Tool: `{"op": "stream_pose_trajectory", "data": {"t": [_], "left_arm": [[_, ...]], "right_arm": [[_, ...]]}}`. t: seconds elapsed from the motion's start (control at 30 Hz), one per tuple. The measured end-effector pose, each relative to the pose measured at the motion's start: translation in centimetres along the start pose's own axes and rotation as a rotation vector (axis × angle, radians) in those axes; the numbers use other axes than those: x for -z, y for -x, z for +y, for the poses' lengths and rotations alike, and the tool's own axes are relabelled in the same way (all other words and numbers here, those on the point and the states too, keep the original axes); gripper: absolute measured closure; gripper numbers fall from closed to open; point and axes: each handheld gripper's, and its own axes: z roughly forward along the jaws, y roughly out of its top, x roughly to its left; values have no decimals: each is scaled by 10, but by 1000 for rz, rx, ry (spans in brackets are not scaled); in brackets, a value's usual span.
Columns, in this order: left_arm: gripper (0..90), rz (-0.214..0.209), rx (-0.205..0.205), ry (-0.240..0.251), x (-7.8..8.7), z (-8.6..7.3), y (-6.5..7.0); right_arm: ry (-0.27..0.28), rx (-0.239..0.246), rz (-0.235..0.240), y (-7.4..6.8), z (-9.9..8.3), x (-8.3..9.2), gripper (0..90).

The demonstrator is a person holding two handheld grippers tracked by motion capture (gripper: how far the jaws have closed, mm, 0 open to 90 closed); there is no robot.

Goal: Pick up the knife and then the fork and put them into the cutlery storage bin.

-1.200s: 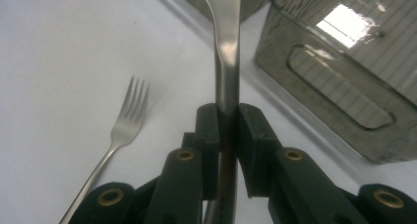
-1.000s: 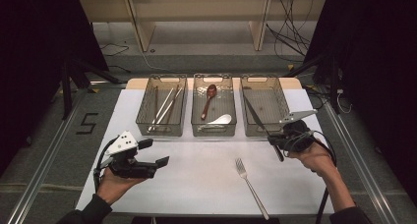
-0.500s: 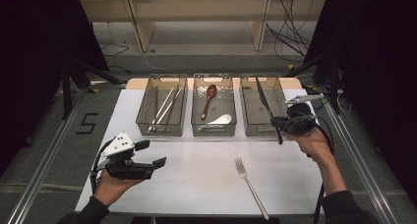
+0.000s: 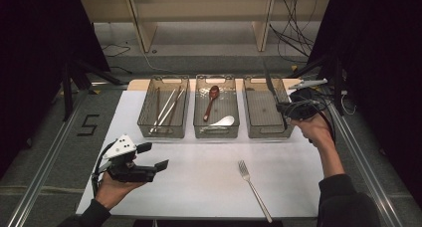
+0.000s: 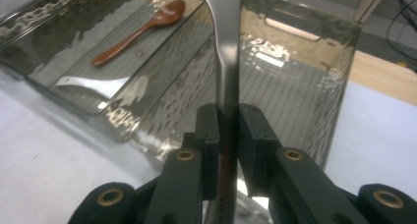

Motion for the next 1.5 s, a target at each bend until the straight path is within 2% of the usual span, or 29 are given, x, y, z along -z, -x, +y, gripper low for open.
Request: {"op": "stream_pose_trajectory", "data": {"t": [0.3,0.63,0.9,1.1,1.17,1.23,1.3,1.43,1.5], "left_arm": [[156,-2,1,4,0,0,0],[156,-4,6,-2,-1,-1,1],[156,-4,5,-2,-1,-1,1],[156,-7,8,-4,-1,-1,1],[156,-8,3,-6,-1,-1,1],[156,-9,1,-6,-1,-1,2],[156,-7,1,-6,-1,-1,2],[156,-6,8,-2,-1,-1,1],[156,-6,9,-2,-1,-1,1]], "right_arm": [[-23,-33,-59,11,12,-19,803],[-54,-58,-85,19,9,-35,803],[-74,-47,-121,19,8,-42,801],[-106,-37,-128,18,2,-50,796],[-116,-54,-119,18,0,-52,746],[-94,-69,-94,18,1,-50,697],[-86,-63,-85,17,3,-46,643],[-72,-49,-57,12,3,-37,613],[-70,-34,-52,7,2,-33,544]]}}
